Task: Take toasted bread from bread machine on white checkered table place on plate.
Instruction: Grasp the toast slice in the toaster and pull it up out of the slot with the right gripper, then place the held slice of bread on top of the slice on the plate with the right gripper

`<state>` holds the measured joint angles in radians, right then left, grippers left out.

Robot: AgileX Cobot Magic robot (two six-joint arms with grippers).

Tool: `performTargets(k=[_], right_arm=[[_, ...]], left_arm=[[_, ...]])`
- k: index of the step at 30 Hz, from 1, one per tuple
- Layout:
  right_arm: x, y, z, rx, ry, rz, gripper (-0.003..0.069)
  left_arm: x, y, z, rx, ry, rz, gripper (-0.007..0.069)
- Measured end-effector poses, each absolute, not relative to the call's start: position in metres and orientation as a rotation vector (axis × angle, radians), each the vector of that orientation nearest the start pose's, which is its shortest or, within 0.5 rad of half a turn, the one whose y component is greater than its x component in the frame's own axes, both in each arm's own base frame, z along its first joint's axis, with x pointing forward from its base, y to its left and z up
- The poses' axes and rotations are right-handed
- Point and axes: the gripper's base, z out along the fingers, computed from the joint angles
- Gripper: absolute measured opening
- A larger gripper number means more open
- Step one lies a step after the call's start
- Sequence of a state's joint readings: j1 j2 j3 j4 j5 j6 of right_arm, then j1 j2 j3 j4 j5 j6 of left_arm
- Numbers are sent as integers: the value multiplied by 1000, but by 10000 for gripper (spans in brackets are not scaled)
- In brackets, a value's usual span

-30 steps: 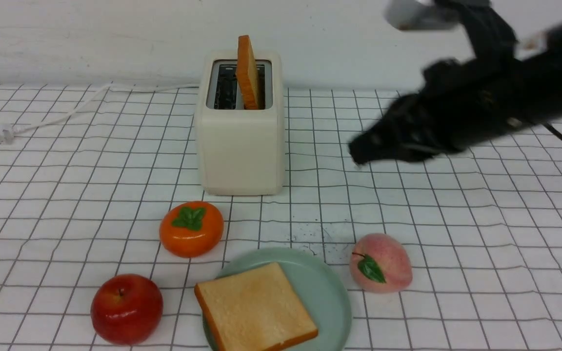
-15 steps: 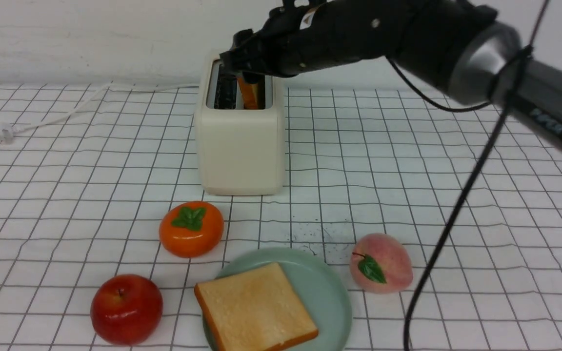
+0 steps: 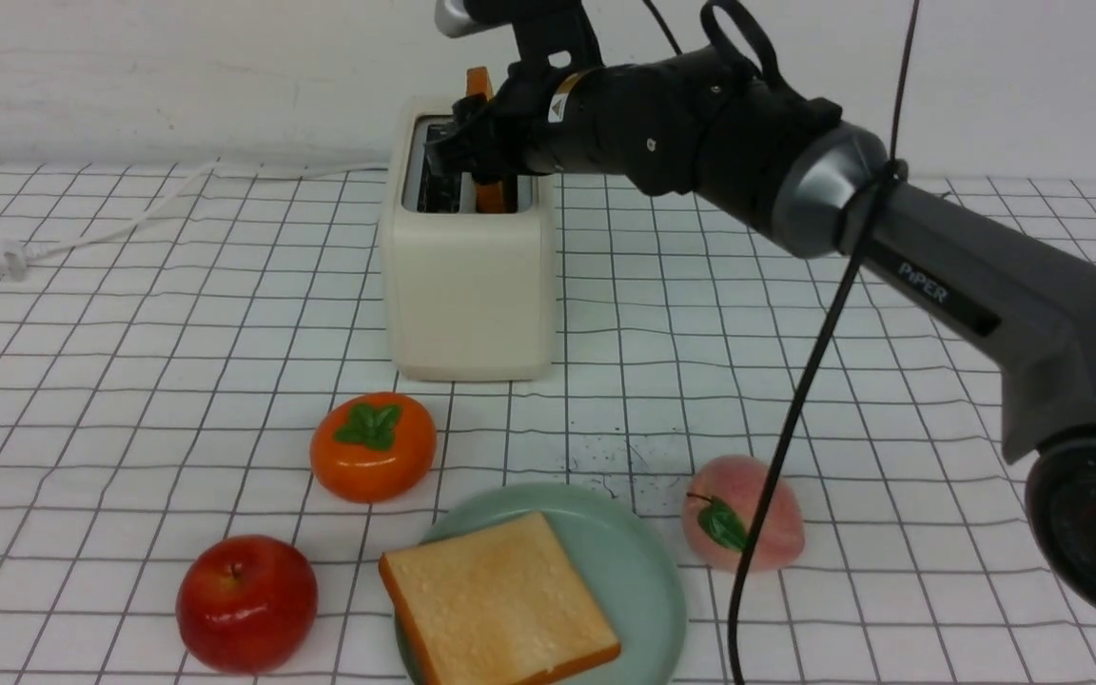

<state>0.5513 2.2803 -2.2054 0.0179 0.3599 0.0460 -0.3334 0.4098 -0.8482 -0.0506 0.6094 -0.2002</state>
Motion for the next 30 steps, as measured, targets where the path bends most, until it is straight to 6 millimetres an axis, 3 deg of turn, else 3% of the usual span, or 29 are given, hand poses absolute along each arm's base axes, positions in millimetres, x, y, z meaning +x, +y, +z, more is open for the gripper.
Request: performTargets(k=[4, 8, 18, 22, 26, 27, 28, 30], right_arm=[[469, 286, 307, -446, 1885, 412, 169], [469, 286, 307, -439, 1885, 416, 88], [466, 285, 316, -432, 1878, 422, 83], [453, 277, 350, -420, 1827, 435, 83], [417, 262, 422, -415, 1710, 459, 83], [415, 262, 425, -417, 1707, 459, 83], [398, 254, 448, -434, 1691, 452, 83], [376, 243, 471, -469, 1713, 439, 83]], left_arm=[[49, -20, 407, 100, 1681, -459, -13], [49, -20, 406, 101, 1690, -457, -13], [49, -20, 406, 104, 1699, -454, -13], [49, -20, 406, 104, 1699, -454, -13], [49, -20, 406, 103, 1693, -455, -13], [49, -20, 406, 103, 1693, -455, -13], [49, -20, 406, 103, 1692, -455, -13], [49, -20, 406, 103, 1694, -455, -13]])
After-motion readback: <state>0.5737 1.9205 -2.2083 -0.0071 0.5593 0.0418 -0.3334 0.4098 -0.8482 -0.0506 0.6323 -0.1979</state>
